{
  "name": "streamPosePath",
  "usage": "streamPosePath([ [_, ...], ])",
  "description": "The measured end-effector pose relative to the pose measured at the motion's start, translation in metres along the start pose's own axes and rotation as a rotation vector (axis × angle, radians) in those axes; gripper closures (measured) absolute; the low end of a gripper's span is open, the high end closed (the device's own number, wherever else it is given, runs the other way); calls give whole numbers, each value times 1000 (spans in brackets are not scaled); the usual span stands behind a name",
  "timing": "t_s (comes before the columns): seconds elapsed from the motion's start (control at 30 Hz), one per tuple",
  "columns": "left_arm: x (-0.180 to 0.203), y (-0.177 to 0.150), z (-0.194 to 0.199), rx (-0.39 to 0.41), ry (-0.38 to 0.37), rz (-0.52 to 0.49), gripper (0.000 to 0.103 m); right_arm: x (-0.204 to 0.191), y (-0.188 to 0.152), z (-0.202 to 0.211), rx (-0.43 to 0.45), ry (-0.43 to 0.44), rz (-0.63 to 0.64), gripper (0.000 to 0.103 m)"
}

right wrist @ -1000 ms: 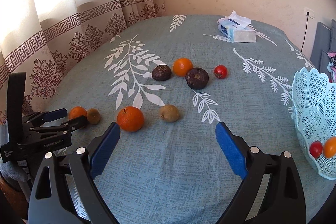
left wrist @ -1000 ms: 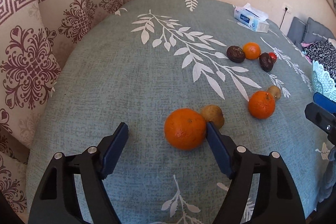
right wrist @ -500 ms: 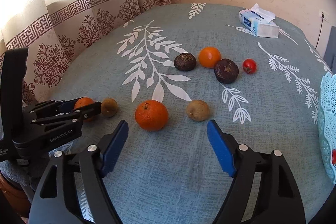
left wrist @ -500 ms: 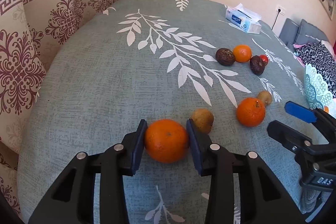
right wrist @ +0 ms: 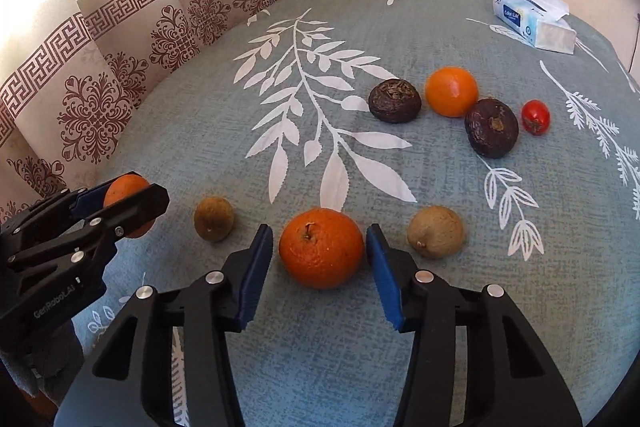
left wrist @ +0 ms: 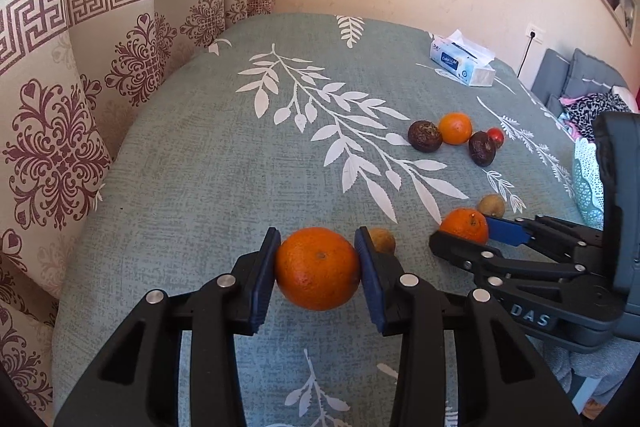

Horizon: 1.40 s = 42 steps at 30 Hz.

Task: Organize fruits
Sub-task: 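Grasp a tangerine with the left tool while the right tool grasps another tangerine, then carry both tangerines to the basket and open the right tool inside it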

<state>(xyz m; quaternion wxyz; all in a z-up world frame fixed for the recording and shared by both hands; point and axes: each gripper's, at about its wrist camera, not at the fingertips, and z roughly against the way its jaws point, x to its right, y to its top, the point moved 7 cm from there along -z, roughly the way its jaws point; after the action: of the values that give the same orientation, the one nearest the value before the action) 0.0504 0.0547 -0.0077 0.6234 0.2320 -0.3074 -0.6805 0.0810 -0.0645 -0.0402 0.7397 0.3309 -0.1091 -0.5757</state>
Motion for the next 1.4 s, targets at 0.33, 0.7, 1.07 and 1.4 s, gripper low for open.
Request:
streamPosePath([
  [0.33, 4, 0, 5, 9, -2, -6, 64, 7, -2, 10, 21, -11, -11, 62],
  [0.7, 15, -2, 10, 11, -12, -18, 64, 42, 1, 63, 124, -57, -77, 62],
  [1.07, 39, -4, 15, 10, -36, -43, 64, 115, -9, 128, 238, -179, -206, 62],
  [1.4, 69, 0, 21, 17, -78, -58, 64, 182, -37, 181, 301, -304, -312, 62],
])
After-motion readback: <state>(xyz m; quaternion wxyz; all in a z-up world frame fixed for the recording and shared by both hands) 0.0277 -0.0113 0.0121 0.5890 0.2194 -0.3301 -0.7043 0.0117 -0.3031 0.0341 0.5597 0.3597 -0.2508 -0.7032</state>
